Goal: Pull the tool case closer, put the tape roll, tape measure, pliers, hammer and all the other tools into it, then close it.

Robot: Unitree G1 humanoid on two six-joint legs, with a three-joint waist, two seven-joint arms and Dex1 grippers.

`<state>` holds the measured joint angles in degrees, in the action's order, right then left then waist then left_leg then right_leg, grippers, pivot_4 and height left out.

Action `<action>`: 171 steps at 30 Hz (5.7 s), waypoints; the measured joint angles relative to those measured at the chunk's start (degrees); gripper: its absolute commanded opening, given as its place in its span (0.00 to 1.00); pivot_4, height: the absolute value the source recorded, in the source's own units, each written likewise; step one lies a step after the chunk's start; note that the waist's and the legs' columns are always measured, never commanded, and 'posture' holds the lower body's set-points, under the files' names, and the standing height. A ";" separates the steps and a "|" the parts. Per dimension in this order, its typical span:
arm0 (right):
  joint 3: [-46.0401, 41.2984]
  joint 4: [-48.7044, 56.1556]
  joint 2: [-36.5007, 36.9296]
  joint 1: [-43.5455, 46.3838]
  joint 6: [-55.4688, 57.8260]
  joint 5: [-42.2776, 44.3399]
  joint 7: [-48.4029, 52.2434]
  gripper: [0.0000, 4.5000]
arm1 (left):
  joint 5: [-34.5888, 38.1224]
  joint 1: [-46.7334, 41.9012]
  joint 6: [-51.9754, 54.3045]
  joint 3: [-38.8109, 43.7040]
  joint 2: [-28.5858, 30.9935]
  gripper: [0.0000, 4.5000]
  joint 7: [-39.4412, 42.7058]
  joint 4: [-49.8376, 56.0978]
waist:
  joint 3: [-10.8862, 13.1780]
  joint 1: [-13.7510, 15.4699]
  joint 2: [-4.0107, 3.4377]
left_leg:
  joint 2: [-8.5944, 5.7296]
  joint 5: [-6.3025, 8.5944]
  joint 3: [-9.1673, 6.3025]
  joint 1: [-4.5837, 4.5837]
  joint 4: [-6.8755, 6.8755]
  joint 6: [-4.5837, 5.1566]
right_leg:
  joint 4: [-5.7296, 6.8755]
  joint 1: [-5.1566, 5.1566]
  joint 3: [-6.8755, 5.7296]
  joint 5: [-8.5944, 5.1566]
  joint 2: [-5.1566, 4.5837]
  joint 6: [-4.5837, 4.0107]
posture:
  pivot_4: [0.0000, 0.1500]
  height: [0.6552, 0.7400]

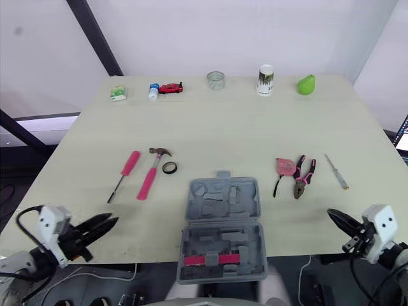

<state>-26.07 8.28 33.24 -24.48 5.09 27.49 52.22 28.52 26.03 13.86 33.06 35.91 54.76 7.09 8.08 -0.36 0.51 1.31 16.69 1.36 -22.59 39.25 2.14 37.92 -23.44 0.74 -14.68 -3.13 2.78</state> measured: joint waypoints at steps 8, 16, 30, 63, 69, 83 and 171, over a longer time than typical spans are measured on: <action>-5.48 -10.66 -0.87 -0.23 -5.41 1.17 0.46 0.99 | -0.11 3.61 -5.91 5.06 -0.77 1.00 0.39 -11.80 | -0.01 -0.14 0.02 | 0.00 0.00 0.04 0.02 -0.01 0.00 | -0.02 0.00 0.03 -0.01 0.01 0.00 | 1.00 1.00; -8.81 -16.98 -0.66 -0.82 -7.94 1.50 0.21 0.99 | -0.05 3.92 -9.22 6.38 -0.79 1.00 1.49 -16.00 | -0.07 -0.10 0.11 | 0.02 0.01 0.07 0.04 -0.02 0.00 | -0.02 0.00 0.07 -0.01 -0.03 -0.02 | 1.00 1.00; -8.80 -16.25 0.35 -0.45 -7.85 1.80 1.34 0.99 | 0.85 3.40 -9.14 4.61 -1.07 1.00 1.68 -14.01 | -0.08 -0.16 0.11 | 0.04 0.01 0.12 0.07 -0.03 0.00 | -0.02 0.00 0.14 -0.01 -0.13 -0.02 | 1.00 1.00; 7.44 6.87 4.37 9.31 1.06 8.38 15.99 0.99 | -16.28 -20.00 2.99 -24.47 19.93 1.00 1.01 2.22 | 0.02 0.27 0.07 | -0.03 0.00 0.08 0.08 -0.02 0.00 | 0.00 0.03 0.08 0.12 0.06 0.20 | 1.00 1.00; 10.04 9.70 5.21 15.18 2.35 9.74 16.36 0.99 | -25.73 -35.93 6.23 -37.99 24.95 1.00 6.03 0.57 | 0.14 0.31 0.08 | -0.09 0.00 0.07 0.04 -0.02 0.00 | 0.01 0.01 0.07 0.13 0.15 0.22 | 1.00 1.00; 12.30 8.59 3.13 20.74 1.99 9.34 14.12 0.99 | -45.82 -69.24 5.39 -61.02 15.04 1.00 16.88 -18.96 | 0.40 1.22 0.44 | -0.17 -0.01 -0.02 -0.16 0.13 0.00 | 0.00 -0.04 0.00 0.14 0.25 0.23 | 1.00 1.00; 8.58 7.38 9.30 14.62 1.03 10.24 19.83 1.00 | -36.87 -75.85 11.64 -64.79 -3.15 0.02 33.45 -30.44 | 0.46 1.12 0.49 | -0.19 -0.01 -0.15 -0.19 0.32 0.01 | 0.15 -0.02 0.00 0.15 0.26 0.23 | 1.00 1.00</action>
<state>-17.49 15.67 42.55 -9.87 6.12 37.73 72.05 -8.35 -49.83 25.50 -31.73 32.75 88.21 -23.35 8.54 0.76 1.00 1.12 16.67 1.21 -22.78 39.57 2.16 38.07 -23.47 0.74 -14.52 -2.87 3.02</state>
